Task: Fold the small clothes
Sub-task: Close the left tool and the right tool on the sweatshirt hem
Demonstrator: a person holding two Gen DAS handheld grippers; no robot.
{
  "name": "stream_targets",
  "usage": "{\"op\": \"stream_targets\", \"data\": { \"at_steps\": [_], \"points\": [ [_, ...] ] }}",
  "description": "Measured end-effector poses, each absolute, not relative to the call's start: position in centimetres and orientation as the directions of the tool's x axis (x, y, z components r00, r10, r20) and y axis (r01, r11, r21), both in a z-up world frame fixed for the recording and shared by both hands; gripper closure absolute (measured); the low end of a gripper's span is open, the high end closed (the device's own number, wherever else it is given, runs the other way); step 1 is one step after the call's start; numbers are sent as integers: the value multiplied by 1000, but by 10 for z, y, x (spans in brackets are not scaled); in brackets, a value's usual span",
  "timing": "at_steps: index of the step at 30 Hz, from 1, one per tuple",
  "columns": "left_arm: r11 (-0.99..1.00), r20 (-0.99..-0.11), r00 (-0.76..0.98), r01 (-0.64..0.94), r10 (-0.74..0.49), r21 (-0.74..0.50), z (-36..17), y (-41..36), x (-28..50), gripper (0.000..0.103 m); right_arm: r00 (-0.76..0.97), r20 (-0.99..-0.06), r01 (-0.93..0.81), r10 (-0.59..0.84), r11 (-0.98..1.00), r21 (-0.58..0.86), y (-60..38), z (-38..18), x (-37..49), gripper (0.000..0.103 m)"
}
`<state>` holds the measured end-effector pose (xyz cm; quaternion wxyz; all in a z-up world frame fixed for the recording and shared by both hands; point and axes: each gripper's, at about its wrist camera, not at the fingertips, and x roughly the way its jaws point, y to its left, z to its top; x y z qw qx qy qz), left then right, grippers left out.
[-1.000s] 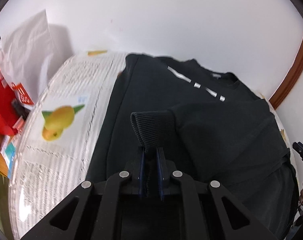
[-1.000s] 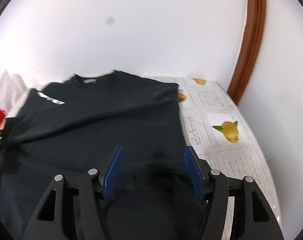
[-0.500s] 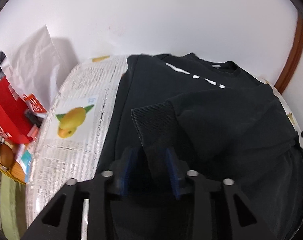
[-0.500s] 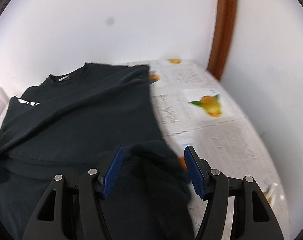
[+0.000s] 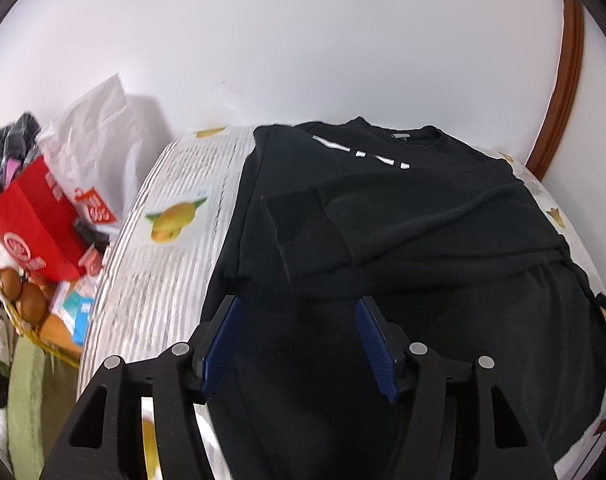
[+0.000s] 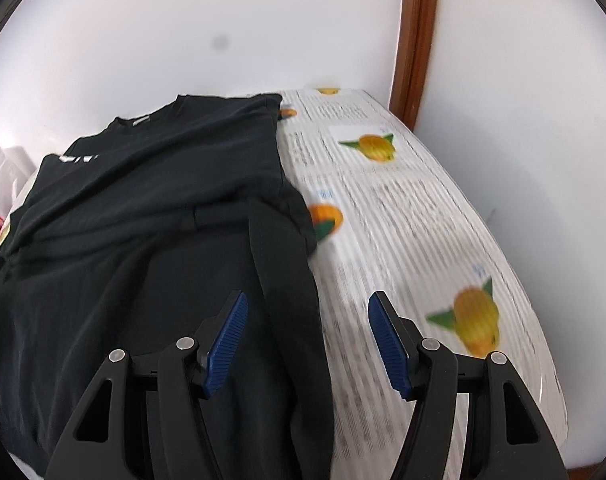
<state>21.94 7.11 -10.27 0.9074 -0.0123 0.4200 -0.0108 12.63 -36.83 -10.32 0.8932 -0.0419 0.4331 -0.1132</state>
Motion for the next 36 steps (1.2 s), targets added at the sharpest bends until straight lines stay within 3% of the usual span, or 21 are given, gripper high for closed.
{"op": "stream_targets", "data": {
  "at_steps": [13,17,19,20,22,23,24,29,35,36],
  "points": [
    [996,-849,524,-1,-76,-90,-150,106,137,46,590,-789,146,-173,984,-106,-374,-134,76,44],
    [991,-850,512,9,-122,-137,-162,101,118,46,593,-786,140,-174,984,-113,-366,-146,68,54],
    [989,-846,517,16,-134,-147,-166,96,110,46,597,-787,123,-157,987,-104,-360,-148,63,63],
    [991,-840,529,18,-121,-132,-166,92,107,46,599,-787,123,-149,988,-94,-357,-148,60,73],
    [993,-828,551,22,-108,-114,-167,87,104,61,602,-789,111,-127,991,-75,-351,-150,56,92],
    [994,-827,553,24,-103,-108,-167,86,103,84,600,-789,102,-128,991,-83,-346,-151,56,94],
    [994,-827,552,31,-104,-104,-167,85,104,96,599,-786,99,-154,988,-118,-340,-151,56,94],
    [991,-826,554,-8,-106,-133,-160,108,105,96,598,-795,87,-102,994,-62,-339,-150,42,94],
    [991,-834,537,24,-123,-130,-168,115,97,93,602,-795,42,-81,997,-71,-333,-152,23,83],
    [990,-830,542,29,-133,-139,-169,114,96,89,606,-791,48,-78,997,-61,-334,-153,23,81]
  ]
}}
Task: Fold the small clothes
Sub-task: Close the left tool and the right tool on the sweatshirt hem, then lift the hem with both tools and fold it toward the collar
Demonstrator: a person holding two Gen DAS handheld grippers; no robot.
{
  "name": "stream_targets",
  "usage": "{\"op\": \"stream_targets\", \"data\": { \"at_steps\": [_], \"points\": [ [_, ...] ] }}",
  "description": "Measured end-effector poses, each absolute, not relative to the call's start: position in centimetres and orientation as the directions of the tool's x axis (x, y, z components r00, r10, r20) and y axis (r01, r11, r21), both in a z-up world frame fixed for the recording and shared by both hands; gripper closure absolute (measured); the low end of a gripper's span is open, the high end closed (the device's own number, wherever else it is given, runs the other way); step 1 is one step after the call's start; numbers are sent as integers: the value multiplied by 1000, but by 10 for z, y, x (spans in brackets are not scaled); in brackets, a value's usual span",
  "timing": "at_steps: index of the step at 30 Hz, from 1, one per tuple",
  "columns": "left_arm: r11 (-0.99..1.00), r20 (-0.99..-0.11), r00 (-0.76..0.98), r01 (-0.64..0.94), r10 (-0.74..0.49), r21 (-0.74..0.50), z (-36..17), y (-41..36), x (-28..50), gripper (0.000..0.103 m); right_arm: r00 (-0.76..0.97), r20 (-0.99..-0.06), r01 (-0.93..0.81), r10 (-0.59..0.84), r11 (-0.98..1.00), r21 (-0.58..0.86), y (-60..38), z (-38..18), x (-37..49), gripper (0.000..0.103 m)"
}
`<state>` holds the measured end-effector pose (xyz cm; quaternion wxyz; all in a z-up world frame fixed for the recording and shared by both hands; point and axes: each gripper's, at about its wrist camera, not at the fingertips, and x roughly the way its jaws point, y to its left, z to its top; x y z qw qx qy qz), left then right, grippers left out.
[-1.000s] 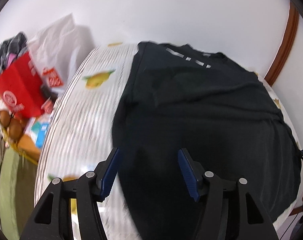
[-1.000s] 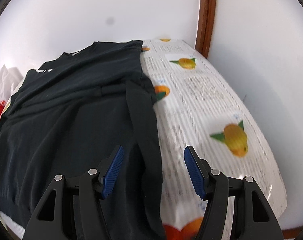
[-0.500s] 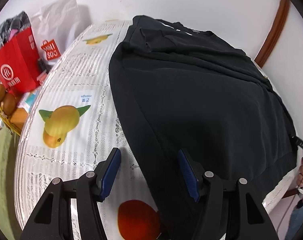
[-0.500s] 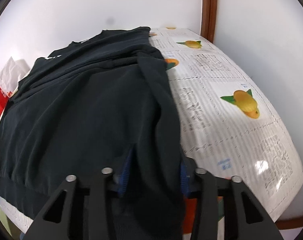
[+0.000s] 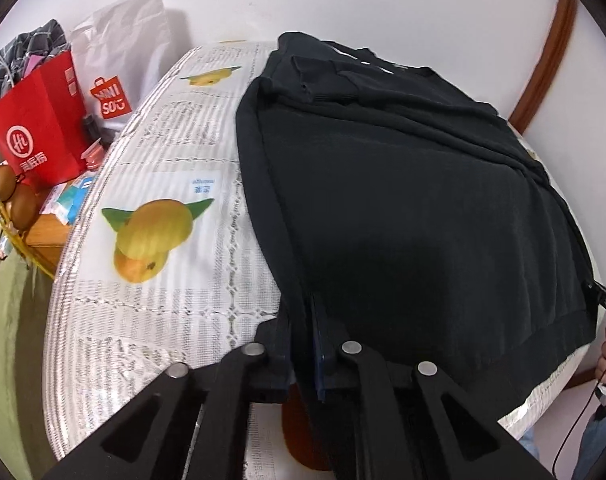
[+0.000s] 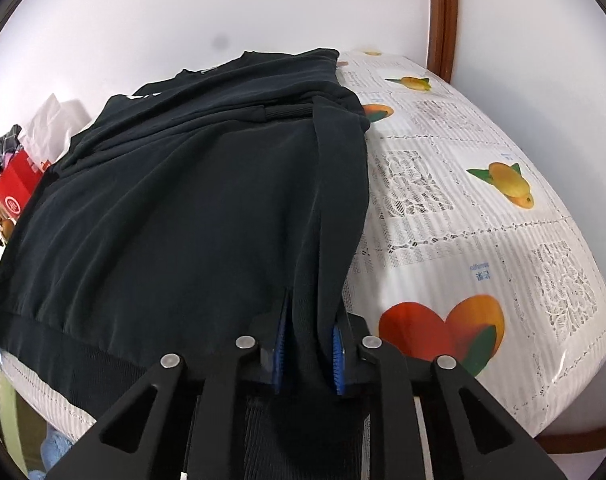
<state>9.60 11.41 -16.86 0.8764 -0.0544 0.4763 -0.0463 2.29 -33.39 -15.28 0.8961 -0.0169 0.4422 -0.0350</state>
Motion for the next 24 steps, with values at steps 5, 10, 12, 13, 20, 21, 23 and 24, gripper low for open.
{"op": "stream_targets", "data": {
  "at_steps": [5,10,12,13,20,21,23,24],
  "points": [
    [985,-820,548,52,-166,-165,-170,101,97,69,619,-780,59,-89,996,-66,-326,-155,33,70],
    [995,-826,555,53,-100,-85,-169,85,100,86,632,-768,49,-100,995,-89,-315,-157,42,87],
    [995,-826,555,44,-99,-90,-168,87,99,96,635,-763,41,-122,991,-124,-310,-156,39,94],
    [995,-827,552,56,-104,-88,-167,87,97,96,640,-755,35,-142,987,-157,-308,-155,35,95],
    [990,-781,609,112,-139,-89,-132,90,72,96,696,-718,2,-34,999,-45,-336,-125,-1,95],
    [988,-767,623,118,-152,-100,-126,90,70,96,707,-706,-4,-25,999,-39,-338,-119,-3,95],
    [986,-748,643,124,-165,-111,-119,92,68,96,725,-688,-14,-21,999,-45,-336,-111,-5,95],
    [986,-741,651,115,-167,-120,-116,93,70,96,730,-683,-15,-18,999,-43,-334,-108,-5,95]
  ]
}}
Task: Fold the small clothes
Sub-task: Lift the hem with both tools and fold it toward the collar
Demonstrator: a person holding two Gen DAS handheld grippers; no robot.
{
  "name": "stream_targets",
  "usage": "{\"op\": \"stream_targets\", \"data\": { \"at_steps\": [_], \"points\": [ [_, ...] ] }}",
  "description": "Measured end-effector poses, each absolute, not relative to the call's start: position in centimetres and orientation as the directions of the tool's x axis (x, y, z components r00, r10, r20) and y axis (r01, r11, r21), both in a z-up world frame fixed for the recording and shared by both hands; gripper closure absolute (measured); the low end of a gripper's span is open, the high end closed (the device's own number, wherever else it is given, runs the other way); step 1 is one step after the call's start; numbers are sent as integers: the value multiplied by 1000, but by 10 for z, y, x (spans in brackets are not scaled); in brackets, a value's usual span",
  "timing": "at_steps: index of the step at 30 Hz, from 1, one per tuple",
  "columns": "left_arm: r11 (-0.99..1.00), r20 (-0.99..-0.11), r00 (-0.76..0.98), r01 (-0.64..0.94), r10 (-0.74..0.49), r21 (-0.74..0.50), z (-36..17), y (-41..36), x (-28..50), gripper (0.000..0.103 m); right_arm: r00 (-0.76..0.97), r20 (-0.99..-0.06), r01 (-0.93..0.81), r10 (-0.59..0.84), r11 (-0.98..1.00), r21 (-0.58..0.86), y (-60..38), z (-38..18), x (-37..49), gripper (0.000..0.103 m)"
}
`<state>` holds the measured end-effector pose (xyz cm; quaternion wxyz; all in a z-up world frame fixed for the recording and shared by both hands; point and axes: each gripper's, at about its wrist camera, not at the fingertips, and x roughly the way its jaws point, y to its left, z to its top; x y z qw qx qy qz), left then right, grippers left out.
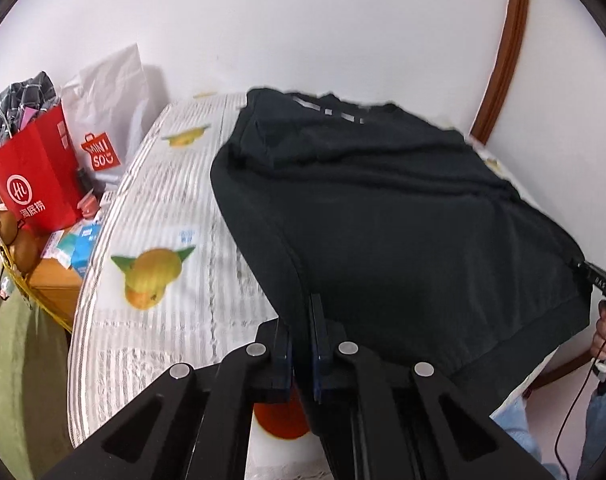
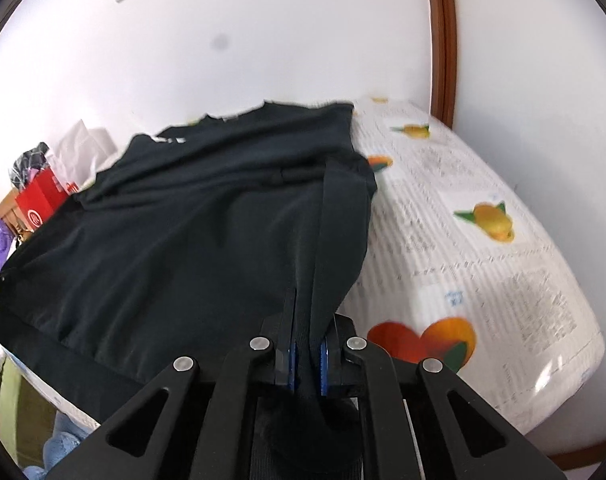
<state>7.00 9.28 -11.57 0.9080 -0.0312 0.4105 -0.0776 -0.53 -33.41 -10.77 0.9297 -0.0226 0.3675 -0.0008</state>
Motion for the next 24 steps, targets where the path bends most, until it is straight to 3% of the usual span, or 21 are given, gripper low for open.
{"op": "stream_targets", "data": {
  "at_steps": [17,24],
  "points": [
    [959,-593,767,105,-246,-262,-47,115,124,96,799,-601,24,8,999,44,-338,-35,57,95],
    [981,-577,797,102,-180,-166,-28,100,169,96,809,-588,29,-9,999,25,-332,-15,107,95]
  ]
}}
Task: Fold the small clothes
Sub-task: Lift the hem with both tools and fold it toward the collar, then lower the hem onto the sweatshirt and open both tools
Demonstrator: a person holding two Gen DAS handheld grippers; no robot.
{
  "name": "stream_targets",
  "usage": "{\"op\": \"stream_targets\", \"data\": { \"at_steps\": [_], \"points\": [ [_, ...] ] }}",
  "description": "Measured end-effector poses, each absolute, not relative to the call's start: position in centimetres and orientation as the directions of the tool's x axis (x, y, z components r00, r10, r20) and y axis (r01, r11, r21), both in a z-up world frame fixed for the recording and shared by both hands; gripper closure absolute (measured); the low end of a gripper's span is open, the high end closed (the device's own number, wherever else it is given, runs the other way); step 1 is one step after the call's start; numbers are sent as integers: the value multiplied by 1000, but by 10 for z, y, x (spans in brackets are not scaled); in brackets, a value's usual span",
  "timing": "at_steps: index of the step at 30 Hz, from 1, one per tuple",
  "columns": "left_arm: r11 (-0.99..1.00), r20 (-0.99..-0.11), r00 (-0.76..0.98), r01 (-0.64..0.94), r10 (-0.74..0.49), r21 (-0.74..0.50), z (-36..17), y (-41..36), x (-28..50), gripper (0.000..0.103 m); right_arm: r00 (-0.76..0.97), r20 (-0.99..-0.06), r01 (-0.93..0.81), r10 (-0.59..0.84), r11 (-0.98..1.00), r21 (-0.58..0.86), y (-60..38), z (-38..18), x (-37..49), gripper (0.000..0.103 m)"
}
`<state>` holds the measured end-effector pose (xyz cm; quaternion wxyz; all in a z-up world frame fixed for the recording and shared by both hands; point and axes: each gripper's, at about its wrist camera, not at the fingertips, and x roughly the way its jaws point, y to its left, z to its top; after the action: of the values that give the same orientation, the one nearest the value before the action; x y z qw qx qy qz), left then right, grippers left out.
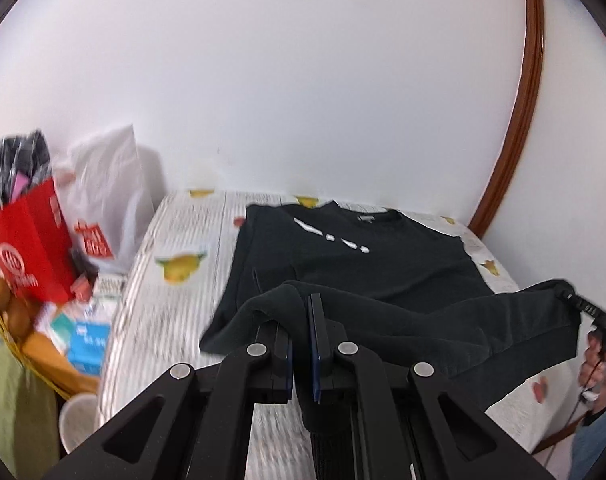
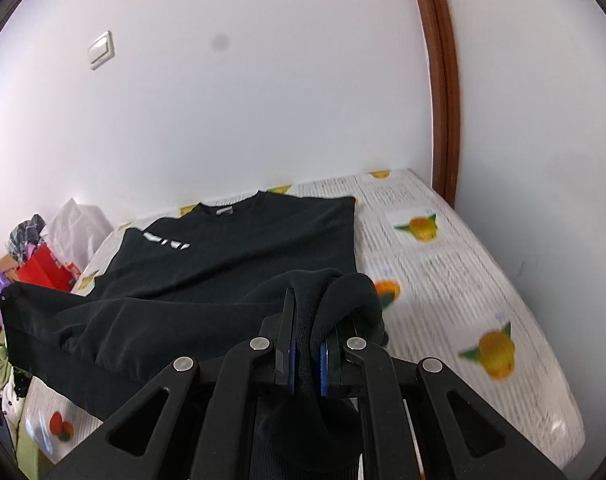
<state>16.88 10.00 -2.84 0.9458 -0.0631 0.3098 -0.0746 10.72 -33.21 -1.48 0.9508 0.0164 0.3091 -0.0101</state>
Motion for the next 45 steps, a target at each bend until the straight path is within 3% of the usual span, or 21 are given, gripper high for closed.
{"op": "stream_targets", "data": {
  "at_steps": [10,23,33,40,45],
  "points": [
    [982,-613,775,49,-152,-181,-37,101,247,96,781,-625,48,-6,998,51,-339,-23,192,95],
    [996,-698,712,6,-69,-93,-88,91,325,96,714,-698,64,-49,998,-4,-340,-75,271,95],
    [997,-742,668,-10,-49,-76,-113,89,348,94,664,-741,72,-101,995,-72,-343,-112,292,94],
    [998,-754,655,-8,-45,-67,-116,88,347,93,661,-735,70,-152,988,-140,-338,-108,278,92],
    [998,-753,657,-7,-40,-59,-108,89,334,77,669,-721,71,-180,981,-179,-333,-94,256,85]
  ]
}}
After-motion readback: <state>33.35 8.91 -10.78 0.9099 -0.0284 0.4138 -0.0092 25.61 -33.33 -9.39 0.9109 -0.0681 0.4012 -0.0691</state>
